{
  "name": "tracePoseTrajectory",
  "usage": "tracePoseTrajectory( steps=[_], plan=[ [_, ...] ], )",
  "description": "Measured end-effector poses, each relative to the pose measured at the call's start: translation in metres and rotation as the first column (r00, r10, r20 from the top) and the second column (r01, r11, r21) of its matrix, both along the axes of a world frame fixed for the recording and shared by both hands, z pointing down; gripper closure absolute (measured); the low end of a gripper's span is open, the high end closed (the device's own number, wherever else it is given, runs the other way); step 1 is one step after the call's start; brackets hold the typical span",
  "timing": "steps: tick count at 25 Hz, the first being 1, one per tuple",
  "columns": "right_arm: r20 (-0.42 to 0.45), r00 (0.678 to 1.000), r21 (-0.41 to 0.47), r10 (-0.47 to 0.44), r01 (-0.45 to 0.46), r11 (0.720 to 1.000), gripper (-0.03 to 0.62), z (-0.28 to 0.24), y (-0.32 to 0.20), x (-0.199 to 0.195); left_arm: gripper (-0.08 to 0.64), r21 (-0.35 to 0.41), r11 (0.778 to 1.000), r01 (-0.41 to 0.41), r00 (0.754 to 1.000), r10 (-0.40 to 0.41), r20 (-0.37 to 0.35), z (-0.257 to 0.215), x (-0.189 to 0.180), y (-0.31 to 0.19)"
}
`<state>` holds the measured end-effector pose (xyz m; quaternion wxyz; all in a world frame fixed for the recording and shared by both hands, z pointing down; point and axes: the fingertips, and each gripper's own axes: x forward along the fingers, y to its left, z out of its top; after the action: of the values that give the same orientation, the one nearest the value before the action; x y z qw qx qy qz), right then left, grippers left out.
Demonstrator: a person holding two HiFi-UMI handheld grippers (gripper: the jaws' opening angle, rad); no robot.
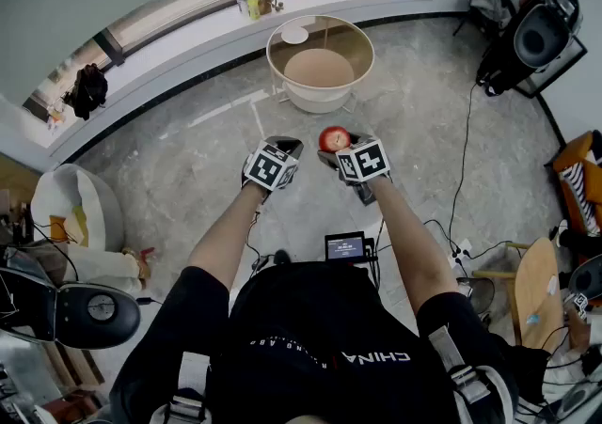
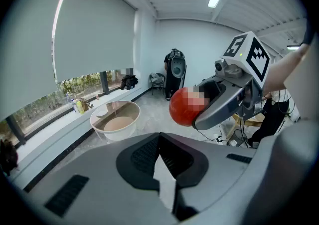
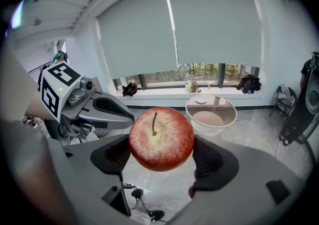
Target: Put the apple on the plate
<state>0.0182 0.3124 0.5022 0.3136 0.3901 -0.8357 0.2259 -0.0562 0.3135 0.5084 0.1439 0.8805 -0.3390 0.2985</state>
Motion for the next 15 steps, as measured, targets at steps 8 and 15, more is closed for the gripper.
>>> tracePoseTrajectory(
  steps=[8,15],
  plan=[
    [0.002,1.0,0.024,-0.02,0.02,1.0,0.19,-0.008,0.006,0.0,0.541,0.034,0.999,-0.014,0.999,0.013,0.036,-0.002,0.008,0.008],
    [0.067,0.998,0.012,-0.008,0.008,1.0,0.19,-0.008,0.019,-0.002,0.541,0.029,1.0,-0.01,1.0,0.009,0.027,0.0,0.01,0.016]
  ],
)
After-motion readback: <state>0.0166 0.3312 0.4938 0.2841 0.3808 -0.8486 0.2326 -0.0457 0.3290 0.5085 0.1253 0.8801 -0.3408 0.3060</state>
